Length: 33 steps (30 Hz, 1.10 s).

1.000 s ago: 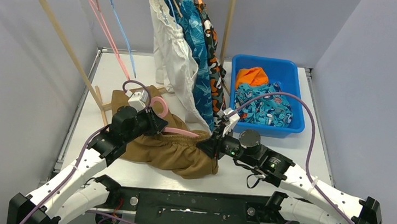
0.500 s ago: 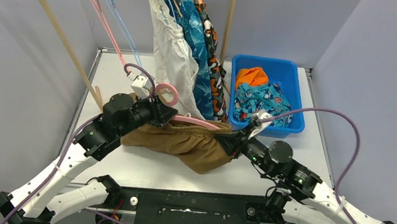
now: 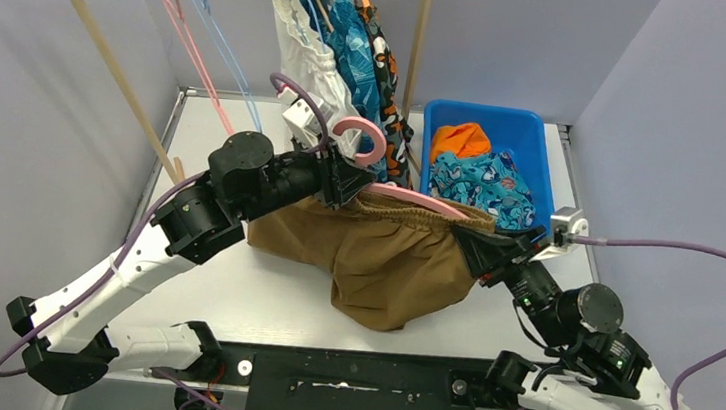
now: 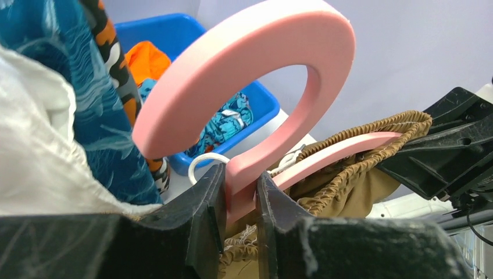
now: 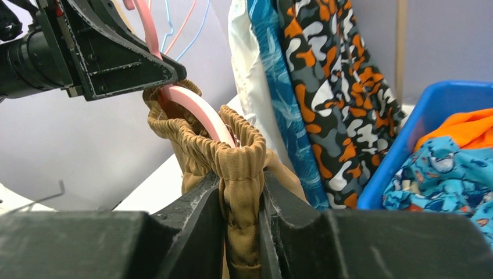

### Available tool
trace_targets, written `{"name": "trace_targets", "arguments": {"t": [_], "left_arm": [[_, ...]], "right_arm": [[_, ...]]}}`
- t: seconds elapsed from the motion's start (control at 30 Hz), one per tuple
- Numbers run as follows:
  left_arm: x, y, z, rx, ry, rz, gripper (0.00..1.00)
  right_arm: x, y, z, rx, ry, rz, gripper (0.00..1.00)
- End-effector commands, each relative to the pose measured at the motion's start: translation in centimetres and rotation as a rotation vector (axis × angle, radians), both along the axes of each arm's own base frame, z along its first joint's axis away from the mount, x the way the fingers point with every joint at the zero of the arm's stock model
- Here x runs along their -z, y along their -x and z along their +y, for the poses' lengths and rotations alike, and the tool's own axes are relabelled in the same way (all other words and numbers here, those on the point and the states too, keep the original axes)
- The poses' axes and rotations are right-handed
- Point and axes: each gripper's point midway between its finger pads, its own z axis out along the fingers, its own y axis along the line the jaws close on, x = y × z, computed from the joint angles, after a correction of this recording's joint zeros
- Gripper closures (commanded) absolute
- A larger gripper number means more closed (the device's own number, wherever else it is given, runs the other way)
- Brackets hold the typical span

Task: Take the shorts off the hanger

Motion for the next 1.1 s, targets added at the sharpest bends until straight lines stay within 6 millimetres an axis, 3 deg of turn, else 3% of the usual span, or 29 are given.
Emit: {"name": "trace_targets", "arguments": {"t": [0.0, 0.2, 0.27, 0.33, 0.43, 0.5, 0.53, 0.63, 0.73, 0.83, 1.07], "left_arm": [[-8.5, 4.0, -1.3, 0.151, 0.195, -0.139, 1.0], [-12.8, 5.6, -1.6, 0.172, 0.247, -0.226, 1.0], [-13.5, 5.9, -1.6, 0.177, 0.238, -0.242, 1.0], [-13.2, 6.0, -1.5, 0.171, 0.22, -0.244, 1.0], [-9.5, 4.2, -0.5, 0.061, 0.137, -0.183, 1.0], [-5.0, 2.6, 0.8, -0.056, 0.052, -0.105, 1.0], [-3.1, 2.4, 1.5, -0.092, 0.023, -0.07, 1.0], [2.1, 2.2, 3.3, -0.172, -0.027, 0.027, 1.0], [5.4, 2.8, 5.0, -0.214, -0.032, 0.093, 1.0], [8.3, 3.1, 6.2, -0.253, -0.049, 0.145, 1.0], [11.6, 2.6, 7.4, -0.333, -0.09, 0.198, 1.0]], "right_arm": [[-3.0, -2.9, -6.1, 0.345, 0.012, -0.029, 1.0], [-6.8, -3.5, -8.6, 0.465, 0.176, -0.086, 1.0], [-7.6, -3.5, -8.1, 0.437, 0.223, -0.099, 1.0], [-7.2, -3.7, -6.6, 0.386, 0.263, -0.088, 1.0], [-3.7, -4.2, -3.9, 0.312, 0.309, -0.024, 1.0], [-0.2, -4.4, -1.7, 0.246, 0.313, 0.04, 1.0], [2.7, -4.5, -0.3, 0.208, 0.329, 0.083, 0.99], [8.8, -4.3, 2.6, 0.12, 0.332, 0.21, 0.95], [13.0, -4.5, 3.5, 0.119, 0.363, 0.32, 0.9], [14.4, -4.9, 3.5, 0.153, 0.394, 0.362, 0.81], [12.2, -3.9, 5.3, 0.014, 0.396, 0.315, 0.42]]}}
